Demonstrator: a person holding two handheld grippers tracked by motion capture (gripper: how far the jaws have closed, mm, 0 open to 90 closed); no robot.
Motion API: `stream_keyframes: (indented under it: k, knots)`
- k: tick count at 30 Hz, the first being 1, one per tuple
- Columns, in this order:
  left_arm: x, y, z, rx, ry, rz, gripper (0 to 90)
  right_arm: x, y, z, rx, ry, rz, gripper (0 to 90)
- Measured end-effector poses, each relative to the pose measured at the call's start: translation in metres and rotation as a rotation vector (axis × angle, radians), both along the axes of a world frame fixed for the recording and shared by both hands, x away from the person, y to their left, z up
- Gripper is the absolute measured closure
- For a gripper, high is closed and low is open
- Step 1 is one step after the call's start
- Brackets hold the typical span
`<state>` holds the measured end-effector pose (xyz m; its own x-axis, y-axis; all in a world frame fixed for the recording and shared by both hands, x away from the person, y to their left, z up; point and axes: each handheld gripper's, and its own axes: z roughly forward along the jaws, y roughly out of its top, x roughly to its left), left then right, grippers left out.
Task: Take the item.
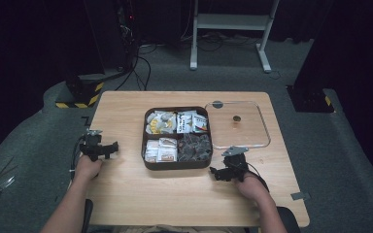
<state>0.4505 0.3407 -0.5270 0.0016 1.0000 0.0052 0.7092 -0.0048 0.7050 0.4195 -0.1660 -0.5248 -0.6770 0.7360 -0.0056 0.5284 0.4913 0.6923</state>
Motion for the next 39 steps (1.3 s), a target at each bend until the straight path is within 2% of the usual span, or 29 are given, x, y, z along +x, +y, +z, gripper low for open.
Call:
stream_keyframes:
  k: [3, 8, 13, 15, 18, 20, 23, 26, 31, 37, 39]
  knots:
    - [0.002, 0.000, 0.004, 0.012, 0.021, -0.009, 16.3, 0.000, 0.000, 0.000, 0.000, 0.000, 0.000, 7.9]
    - [0.003, -0.002, 0.007, 0.023, 0.040, -0.045, 16.1, 0.000, 0.000, 0.000, 0.000, 0.000, -0.001, 7.9]
    - [0.005, -0.003, 0.017, 0.002, 0.084, -0.086, 18.9, 0.000, 0.000, 0.000, 0.000, 0.001, -0.001, 7.9]
    - [0.005, -0.003, 0.021, -0.015, 0.074, -0.094, 18.9, 0.000, 0.000, 0.000, -0.001, 0.000, 0.000, 7.9]
    - [0.006, -0.001, 0.024, -0.052, 0.081, -0.095, 19.1, 0.000, 0.000, 0.000, 0.000, 0.000, 0.000, 7.9]
    - [0.007, 0.000, 0.026, -0.092, 0.086, -0.086, 18.5, 0.000, 0.000, 0.000, -0.001, 0.000, 0.000, 7.9]
    - [0.006, 0.002, 0.029, -0.149, 0.081, -0.113, 17.0, 0.000, 0.000, 0.000, -0.001, 0.001, 0.000, 7.9]
    - [0.006, 0.002, 0.032, -0.149, 0.077, -0.121, 16.6, 0.000, 0.000, 0.000, 0.000, 0.001, -0.001, 7.9]
    - [0.004, 0.002, 0.038, -0.189, 0.083, -0.181, 17.1, 0.000, 0.000, 0.000, 0.001, 0.000, -0.001, 7.9]
    - [0.002, -0.002, 0.049, -0.203, 0.051, -0.212, 23.1, 0.000, 0.000, 0.000, 0.002, 0.001, -0.001, 8.0]
    - [0.001, -0.005, 0.053, -0.193, 0.035, -0.236, 25.1, 0.000, 0.000, 0.000, 0.001, 0.000, 0.000, 7.9]
